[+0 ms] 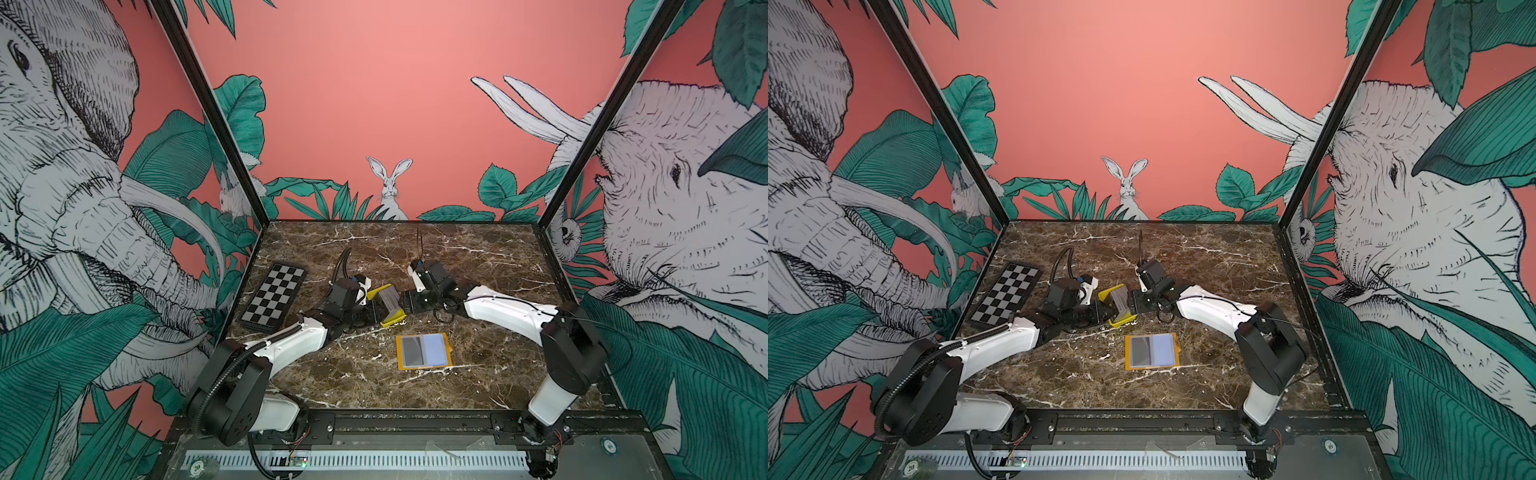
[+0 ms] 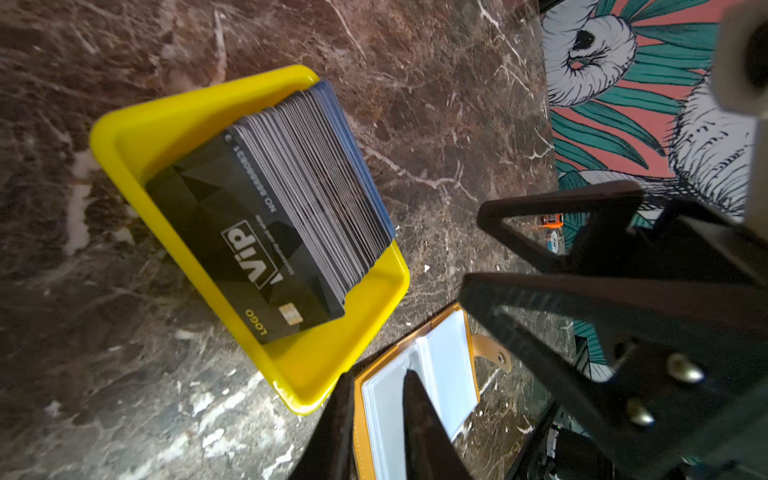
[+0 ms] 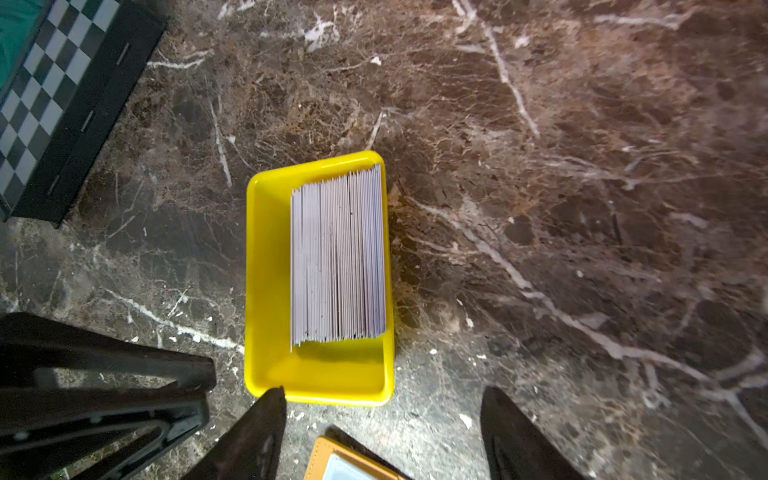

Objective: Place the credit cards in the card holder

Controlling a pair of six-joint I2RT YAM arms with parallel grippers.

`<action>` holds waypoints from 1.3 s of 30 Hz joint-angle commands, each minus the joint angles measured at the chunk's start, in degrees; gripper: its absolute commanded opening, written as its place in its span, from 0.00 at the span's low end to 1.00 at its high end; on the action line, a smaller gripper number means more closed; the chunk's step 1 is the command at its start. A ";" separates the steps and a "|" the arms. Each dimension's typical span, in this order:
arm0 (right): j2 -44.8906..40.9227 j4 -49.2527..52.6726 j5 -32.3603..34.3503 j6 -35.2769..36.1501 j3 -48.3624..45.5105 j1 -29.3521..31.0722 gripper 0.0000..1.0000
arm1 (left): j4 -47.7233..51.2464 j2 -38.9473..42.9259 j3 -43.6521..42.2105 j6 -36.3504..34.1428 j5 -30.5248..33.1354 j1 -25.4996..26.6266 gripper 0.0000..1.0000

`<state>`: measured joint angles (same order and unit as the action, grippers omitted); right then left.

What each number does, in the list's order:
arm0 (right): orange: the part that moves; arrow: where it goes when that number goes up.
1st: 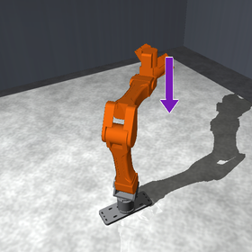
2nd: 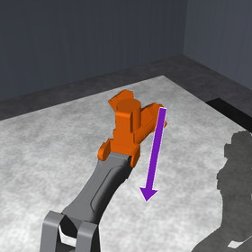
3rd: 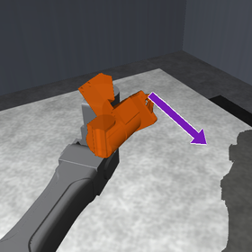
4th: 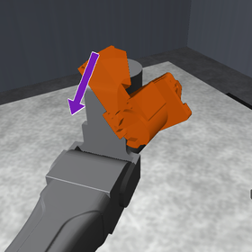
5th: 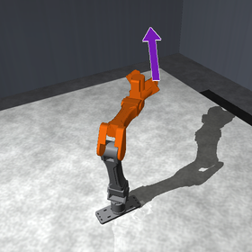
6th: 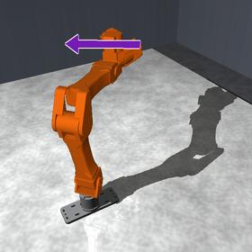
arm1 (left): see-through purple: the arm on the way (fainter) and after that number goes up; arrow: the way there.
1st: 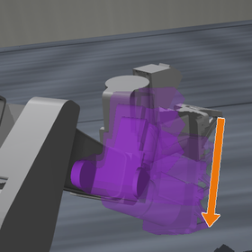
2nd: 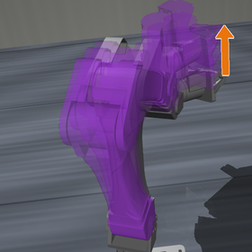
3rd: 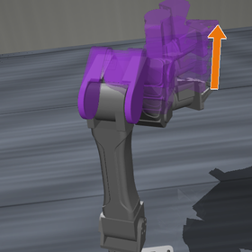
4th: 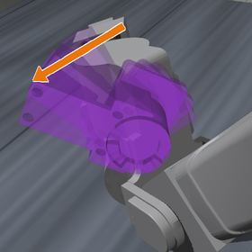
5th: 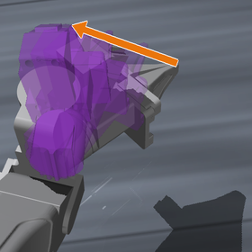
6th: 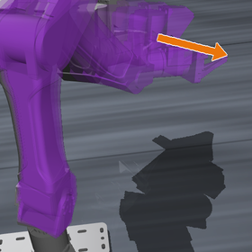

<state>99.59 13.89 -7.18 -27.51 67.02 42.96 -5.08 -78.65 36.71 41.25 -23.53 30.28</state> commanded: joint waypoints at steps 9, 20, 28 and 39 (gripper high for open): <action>6.46 -7.71 -8.12 1.46 2.15 0.00 0.74 | 4.15 -6.22 6.06 -2.35 4.99 -1.09 0.15; 10.75 -6.82 -9.32 1.76 4.87 0.03 0.74 | 6.61 -8.67 8.03 -3.84 7.45 -1.54 0.08; 11.94 -6.60 -8.73 2.25 5.66 0.20 0.73 | 7.22 -12.53 10.66 -5.55 6.02 -1.89 0.06; 11.56 -4.68 -3.41 2.10 5.85 1.35 0.72 | 7.37 -12.41 9.80 -5.31 6.30 -1.99 0.04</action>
<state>110.74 8.56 -13.28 -25.58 72.03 43.88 1.04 -91.50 46.00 36.42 -17.10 28.71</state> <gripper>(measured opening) 0.718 0.047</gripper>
